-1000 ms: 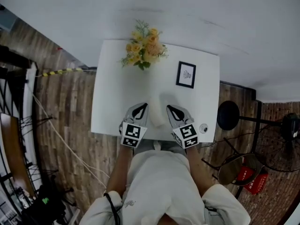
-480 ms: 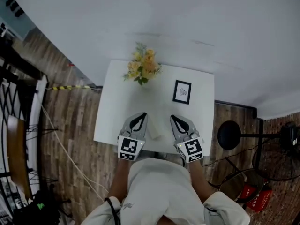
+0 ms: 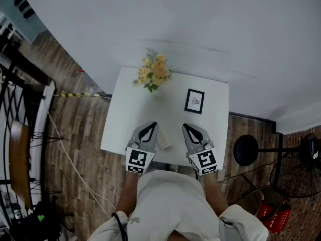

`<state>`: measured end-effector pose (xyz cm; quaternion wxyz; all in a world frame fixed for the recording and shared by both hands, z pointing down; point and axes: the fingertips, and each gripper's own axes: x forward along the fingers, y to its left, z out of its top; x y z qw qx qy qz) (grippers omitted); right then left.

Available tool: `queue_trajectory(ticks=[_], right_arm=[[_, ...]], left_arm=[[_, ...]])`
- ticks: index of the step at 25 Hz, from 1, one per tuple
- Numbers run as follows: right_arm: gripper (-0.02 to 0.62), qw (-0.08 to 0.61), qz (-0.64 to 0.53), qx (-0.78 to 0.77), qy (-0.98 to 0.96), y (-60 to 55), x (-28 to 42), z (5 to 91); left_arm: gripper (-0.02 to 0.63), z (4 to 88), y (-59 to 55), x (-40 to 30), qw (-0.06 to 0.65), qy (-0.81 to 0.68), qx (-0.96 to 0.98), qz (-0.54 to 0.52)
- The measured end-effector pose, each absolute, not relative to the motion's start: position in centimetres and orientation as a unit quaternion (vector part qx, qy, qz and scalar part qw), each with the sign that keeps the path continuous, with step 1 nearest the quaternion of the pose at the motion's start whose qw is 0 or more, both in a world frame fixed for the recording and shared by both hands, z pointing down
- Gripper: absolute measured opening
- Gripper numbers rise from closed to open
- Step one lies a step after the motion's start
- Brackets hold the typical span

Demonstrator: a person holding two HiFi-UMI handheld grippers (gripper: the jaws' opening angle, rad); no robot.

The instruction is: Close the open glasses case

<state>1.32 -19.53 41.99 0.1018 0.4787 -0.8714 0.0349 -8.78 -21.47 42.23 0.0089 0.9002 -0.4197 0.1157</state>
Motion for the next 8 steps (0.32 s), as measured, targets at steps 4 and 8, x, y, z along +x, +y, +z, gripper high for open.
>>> queue_trajectory(ticks=[4,8], right_arm=[[0.003,0.097,0.028,0.486,-0.868,-19.58,1.64,41.32],[0.003,0.095,0.023,0.493,-0.865,-19.73,1.92,41.04]], left_arm=[[0.020,41.55,-21.62,-8.27,0.001,-0.413,0.904,0.109],[0.020,41.19,-21.94,-7.80,-0.005,-0.408,0.907,0.103]])
